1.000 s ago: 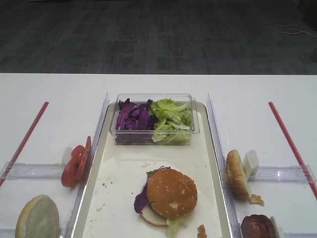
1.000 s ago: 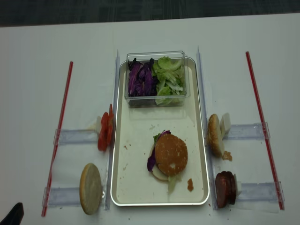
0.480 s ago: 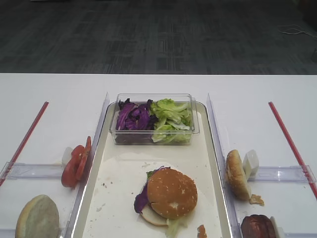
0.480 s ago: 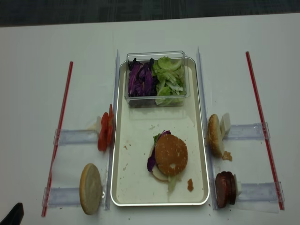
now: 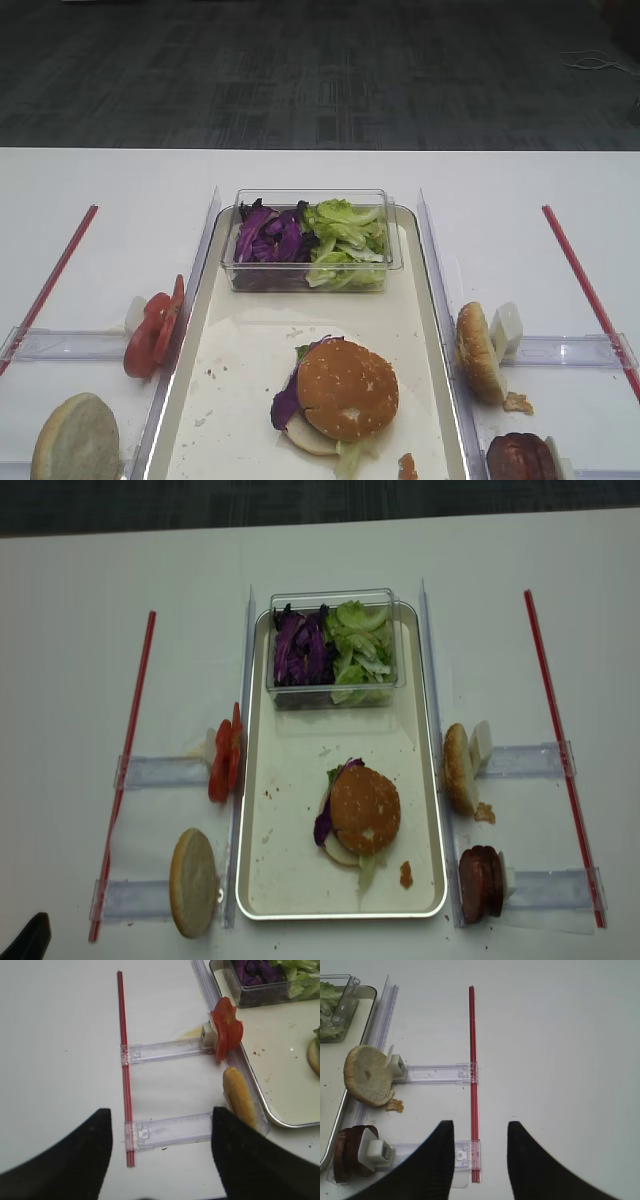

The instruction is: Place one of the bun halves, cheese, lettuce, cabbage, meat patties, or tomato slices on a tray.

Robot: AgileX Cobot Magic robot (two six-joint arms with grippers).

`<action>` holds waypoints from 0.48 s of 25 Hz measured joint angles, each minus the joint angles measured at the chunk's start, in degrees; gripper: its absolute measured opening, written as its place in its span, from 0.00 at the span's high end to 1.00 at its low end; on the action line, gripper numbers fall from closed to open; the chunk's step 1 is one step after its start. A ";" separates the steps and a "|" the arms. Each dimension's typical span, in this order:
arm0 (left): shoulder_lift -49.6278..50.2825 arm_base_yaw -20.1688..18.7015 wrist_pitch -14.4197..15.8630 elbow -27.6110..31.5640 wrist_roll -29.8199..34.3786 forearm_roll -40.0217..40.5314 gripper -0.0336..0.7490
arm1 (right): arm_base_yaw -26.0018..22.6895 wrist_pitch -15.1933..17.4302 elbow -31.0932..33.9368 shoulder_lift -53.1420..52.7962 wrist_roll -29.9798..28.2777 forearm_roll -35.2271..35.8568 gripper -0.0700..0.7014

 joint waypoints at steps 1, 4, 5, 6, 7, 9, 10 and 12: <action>0.00 0.00 0.00 0.00 0.00 0.00 0.43 | 0.00 0.00 0.00 0.00 0.00 0.00 0.54; 0.00 0.00 0.00 0.00 0.00 0.00 0.43 | 0.00 0.00 0.00 0.00 0.00 0.00 0.54; 0.00 0.00 0.00 0.00 0.00 0.00 0.43 | 0.00 0.00 0.00 0.00 0.00 0.00 0.54; 0.00 0.00 0.00 0.00 0.00 0.00 0.43 | 0.00 0.00 0.00 0.00 0.00 0.00 0.54; 0.00 0.00 0.00 0.00 0.00 0.00 0.43 | 0.00 0.00 0.00 0.00 0.00 0.00 0.54; 0.00 0.00 0.00 0.00 0.00 0.00 0.43 | 0.00 0.11 0.00 0.00 0.00 0.00 0.54; 0.00 0.00 0.00 0.00 0.00 0.00 0.43 | 0.00 0.11 0.00 0.00 0.00 0.00 0.54; 0.00 0.00 0.00 0.00 0.00 0.00 0.43 | 0.00 0.11 0.00 0.00 0.00 0.00 0.54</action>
